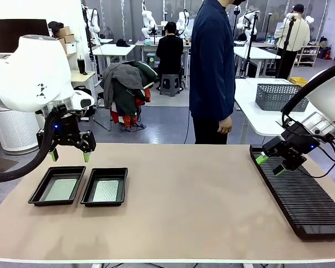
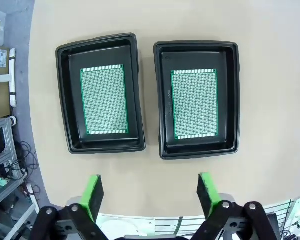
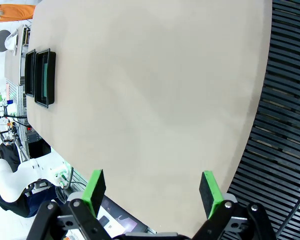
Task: Inspect and transfer BCBs to ESD trays.
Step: Pick up the ESD tray and place it on the left side of the table.
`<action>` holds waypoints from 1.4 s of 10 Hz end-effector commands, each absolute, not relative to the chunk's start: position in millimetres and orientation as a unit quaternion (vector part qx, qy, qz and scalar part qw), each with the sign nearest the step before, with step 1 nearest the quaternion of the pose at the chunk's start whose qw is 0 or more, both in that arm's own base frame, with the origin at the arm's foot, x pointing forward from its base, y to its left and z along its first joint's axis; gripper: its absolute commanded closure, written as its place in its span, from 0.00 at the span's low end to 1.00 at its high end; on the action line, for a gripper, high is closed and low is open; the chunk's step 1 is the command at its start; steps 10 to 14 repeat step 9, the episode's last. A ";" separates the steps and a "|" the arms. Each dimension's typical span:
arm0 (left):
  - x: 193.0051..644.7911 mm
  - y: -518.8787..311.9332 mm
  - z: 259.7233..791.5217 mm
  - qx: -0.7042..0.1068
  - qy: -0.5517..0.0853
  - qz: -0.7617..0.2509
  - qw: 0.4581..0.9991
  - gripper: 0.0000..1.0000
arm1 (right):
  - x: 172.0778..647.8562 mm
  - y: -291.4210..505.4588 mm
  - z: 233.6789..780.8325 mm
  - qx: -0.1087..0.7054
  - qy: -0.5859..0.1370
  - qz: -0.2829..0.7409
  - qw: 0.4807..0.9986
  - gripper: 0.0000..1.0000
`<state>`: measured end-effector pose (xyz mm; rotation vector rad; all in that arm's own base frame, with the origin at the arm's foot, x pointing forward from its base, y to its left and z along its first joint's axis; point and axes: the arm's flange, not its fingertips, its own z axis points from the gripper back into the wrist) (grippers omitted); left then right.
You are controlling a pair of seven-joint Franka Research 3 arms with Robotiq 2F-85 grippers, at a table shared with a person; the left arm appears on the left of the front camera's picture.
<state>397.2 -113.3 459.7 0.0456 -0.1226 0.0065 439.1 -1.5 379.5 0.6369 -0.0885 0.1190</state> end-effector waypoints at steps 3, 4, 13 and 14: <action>399.4 -110.3 459.6 0.020 -0.066 0.006 0.998 0.00 | 440.2 0.7 379.2 0.309 -0.046 0.050 0.949 0.00; 399.4 -110.3 459.6 0.020 -0.066 0.006 0.998 0.00 | 440.2 0.7 379.2 0.309 -0.046 0.050 0.949 0.00; 399.4 -110.3 459.6 0.020 -0.066 0.006 0.998 0.00 | 440.2 0.7 379.2 0.309 -0.046 0.050 0.949 0.00; 399.4 -110.3 459.6 0.020 -0.066 0.006 0.998 0.00 | 440.2 0.7 379.2 0.309 -0.046 0.050 0.949 0.00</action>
